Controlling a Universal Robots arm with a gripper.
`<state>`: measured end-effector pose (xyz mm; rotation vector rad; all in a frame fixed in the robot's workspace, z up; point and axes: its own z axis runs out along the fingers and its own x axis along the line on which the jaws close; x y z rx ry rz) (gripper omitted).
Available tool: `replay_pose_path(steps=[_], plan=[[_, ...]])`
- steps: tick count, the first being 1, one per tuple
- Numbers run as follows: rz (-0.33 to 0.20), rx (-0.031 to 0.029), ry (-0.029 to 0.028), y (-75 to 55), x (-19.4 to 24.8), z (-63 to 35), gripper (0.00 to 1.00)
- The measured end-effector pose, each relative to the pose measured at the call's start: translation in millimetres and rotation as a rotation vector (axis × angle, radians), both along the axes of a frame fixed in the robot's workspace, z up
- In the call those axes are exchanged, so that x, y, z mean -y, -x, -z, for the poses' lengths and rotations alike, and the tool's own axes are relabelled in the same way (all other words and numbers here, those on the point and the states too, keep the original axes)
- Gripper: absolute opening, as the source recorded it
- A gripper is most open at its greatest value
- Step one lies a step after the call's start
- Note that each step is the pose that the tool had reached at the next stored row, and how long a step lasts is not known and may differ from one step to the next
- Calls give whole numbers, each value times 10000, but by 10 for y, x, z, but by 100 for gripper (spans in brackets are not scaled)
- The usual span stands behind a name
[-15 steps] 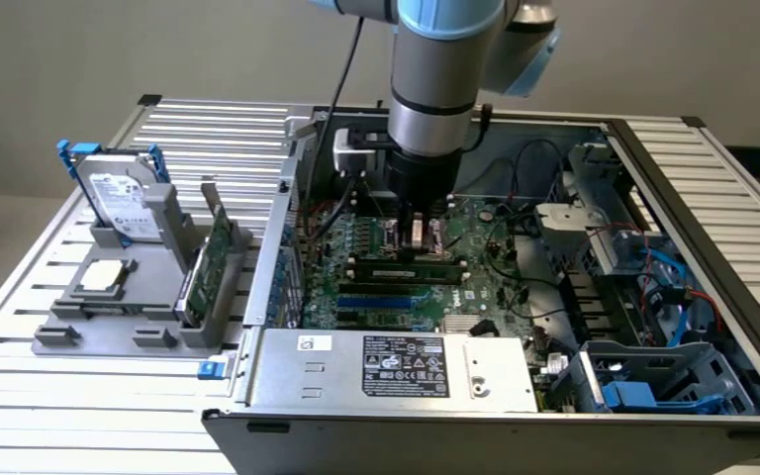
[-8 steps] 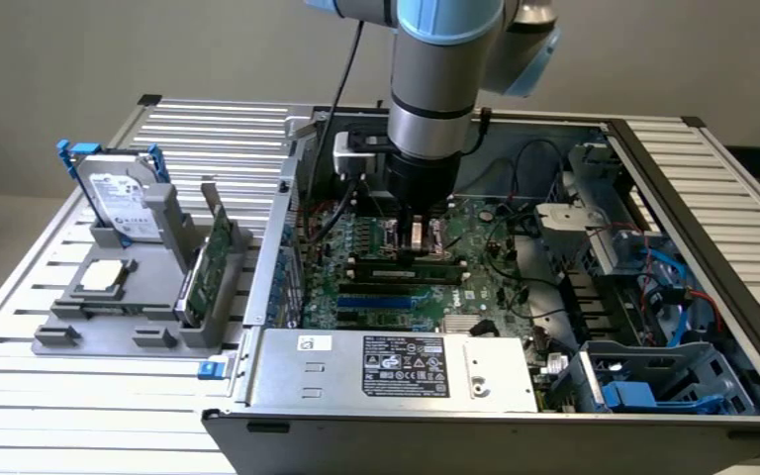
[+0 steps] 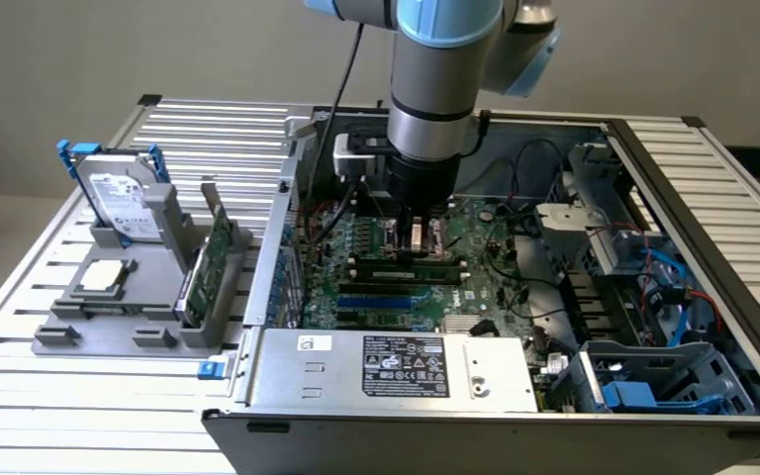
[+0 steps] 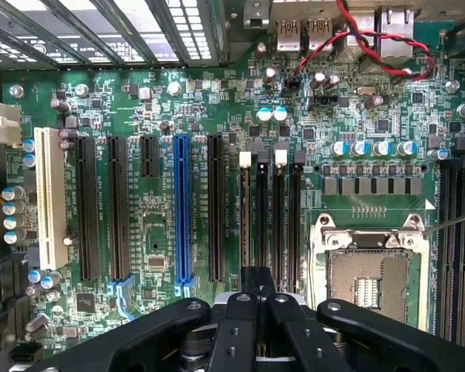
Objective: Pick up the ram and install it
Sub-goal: 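Press down the ram until it locks into place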
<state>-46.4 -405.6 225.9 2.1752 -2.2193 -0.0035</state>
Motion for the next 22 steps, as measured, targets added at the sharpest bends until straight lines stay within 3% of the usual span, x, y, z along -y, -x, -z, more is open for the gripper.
replay_pose_path(steps=[9, 10, 14, 22], plan=[[0, -23, -9, -3, -1, 1, 11], [1, -36, -25, -5, -3, -19, 11], [0, -109, 0, -21, 0, -196, 11], [0, -209, 3, -192, 2, -396, 11]])
